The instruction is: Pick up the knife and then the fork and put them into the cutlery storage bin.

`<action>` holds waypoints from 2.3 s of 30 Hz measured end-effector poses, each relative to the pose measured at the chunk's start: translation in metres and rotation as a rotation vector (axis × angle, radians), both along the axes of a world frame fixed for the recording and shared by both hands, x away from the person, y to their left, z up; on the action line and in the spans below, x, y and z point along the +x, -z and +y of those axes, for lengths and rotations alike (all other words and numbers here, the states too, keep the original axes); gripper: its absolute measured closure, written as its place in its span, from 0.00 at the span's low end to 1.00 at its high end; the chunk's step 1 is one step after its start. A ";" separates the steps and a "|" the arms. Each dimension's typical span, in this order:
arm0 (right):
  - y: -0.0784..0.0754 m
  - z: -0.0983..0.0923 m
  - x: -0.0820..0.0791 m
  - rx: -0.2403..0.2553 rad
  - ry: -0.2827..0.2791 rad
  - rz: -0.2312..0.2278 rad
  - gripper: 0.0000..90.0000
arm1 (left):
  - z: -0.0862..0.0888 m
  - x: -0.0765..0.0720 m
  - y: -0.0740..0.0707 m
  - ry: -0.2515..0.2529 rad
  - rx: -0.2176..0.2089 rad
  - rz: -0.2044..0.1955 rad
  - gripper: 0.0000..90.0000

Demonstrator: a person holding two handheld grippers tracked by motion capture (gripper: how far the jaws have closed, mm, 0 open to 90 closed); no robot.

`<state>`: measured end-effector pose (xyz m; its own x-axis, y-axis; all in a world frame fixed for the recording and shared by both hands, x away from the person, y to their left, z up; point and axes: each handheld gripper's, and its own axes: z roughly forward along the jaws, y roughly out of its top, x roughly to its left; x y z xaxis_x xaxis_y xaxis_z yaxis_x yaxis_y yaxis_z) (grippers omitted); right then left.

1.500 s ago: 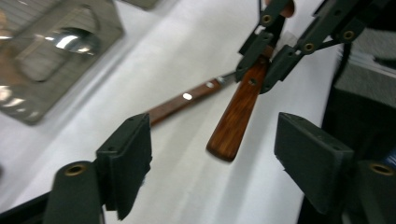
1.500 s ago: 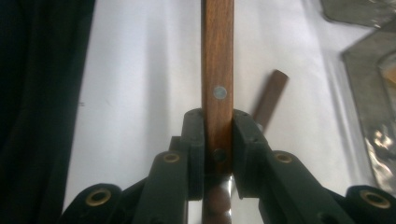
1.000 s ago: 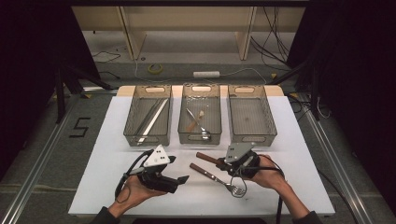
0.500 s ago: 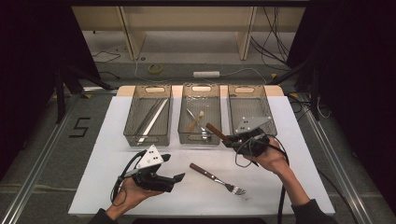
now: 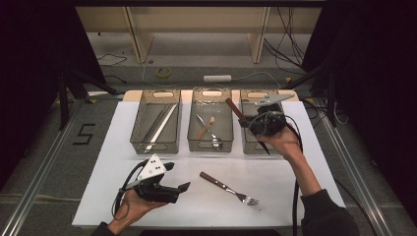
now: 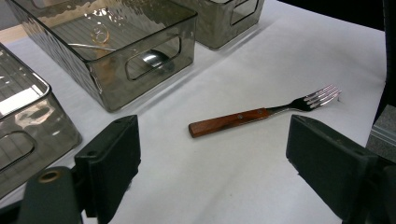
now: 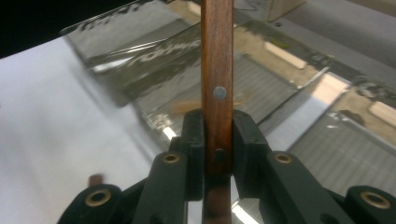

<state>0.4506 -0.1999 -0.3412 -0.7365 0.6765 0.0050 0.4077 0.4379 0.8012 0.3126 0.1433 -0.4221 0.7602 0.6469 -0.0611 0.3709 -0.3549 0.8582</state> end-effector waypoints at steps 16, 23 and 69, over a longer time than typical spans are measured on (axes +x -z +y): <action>0.010 -0.011 0.058 -0.009 0.224 0.027 0.86 | 0.001 -0.002 0.002 -0.001 0.002 0.002 0.19; 0.024 -0.017 0.076 -0.028 0.294 0.042 0.86 | 0.001 -0.002 0.002 -0.002 0.001 0.001 0.19; 0.051 -0.027 0.080 0.006 0.354 0.152 0.51 | -0.001 0.000 0.003 0.004 0.016 0.008 0.18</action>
<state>0.5309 -0.2273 -0.3924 -0.4475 0.8886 0.1005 0.6472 0.2443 0.7221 0.3126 0.1419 -0.4254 0.7621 0.6449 -0.0571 0.3768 -0.3701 0.8491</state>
